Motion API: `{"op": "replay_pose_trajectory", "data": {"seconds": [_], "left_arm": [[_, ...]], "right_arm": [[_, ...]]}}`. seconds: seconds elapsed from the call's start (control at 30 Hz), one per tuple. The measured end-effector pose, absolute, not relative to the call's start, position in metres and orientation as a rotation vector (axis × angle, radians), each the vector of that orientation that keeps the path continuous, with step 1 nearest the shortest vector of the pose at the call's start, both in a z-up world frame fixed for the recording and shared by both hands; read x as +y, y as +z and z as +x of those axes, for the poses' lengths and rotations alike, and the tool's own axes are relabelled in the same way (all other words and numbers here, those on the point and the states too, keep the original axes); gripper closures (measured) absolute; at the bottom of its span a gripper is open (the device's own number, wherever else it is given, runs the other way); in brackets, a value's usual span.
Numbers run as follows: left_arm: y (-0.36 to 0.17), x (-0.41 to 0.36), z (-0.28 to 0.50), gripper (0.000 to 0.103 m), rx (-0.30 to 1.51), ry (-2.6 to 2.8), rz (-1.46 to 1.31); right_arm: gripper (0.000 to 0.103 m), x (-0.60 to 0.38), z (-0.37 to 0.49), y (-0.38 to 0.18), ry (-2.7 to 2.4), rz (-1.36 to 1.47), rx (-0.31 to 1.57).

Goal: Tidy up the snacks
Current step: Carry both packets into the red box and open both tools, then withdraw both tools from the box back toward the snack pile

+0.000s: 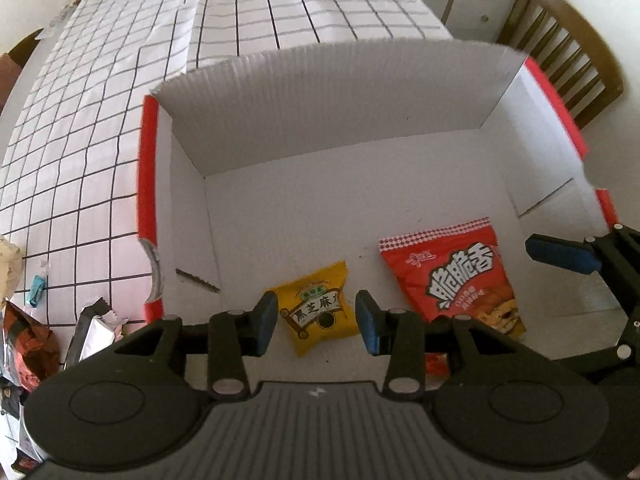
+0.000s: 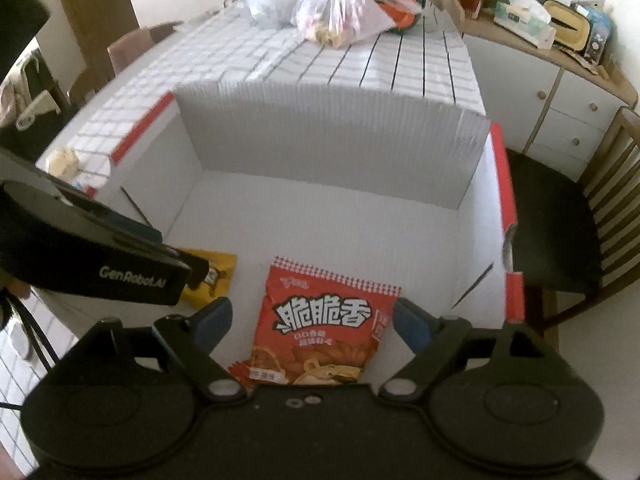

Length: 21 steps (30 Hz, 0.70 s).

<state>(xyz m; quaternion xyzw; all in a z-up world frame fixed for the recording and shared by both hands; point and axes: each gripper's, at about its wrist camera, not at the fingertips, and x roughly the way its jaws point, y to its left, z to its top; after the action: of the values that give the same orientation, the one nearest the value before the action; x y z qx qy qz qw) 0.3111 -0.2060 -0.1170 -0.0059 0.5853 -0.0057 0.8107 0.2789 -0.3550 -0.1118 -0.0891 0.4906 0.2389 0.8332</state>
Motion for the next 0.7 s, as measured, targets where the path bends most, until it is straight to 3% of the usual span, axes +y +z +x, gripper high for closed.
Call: {"op": "replay_pose_trajectory", "data": {"seconds": [0.13, 0.6, 0.7], "left_arm": [[-0.1, -0.2, 0.299, 0.046, 1.196, -0.007, -0.028], [-0.05, -0.164, 0.25, 0.044, 1.038, -0.019, -0.063], [-0.043, -0.154, 0.238, 0.043, 1.012, -0.019, -0.062]], "right_arm": [[0.014, -0.361, 0.273, -0.097, 0.521, -0.152, 1.002], [0.01, -0.356, 0.242, -0.05, 0.539, -0.058, 0.887], [0.004, -0.353, 0.23, -0.042, 0.539, -0.041, 0.869]]}}
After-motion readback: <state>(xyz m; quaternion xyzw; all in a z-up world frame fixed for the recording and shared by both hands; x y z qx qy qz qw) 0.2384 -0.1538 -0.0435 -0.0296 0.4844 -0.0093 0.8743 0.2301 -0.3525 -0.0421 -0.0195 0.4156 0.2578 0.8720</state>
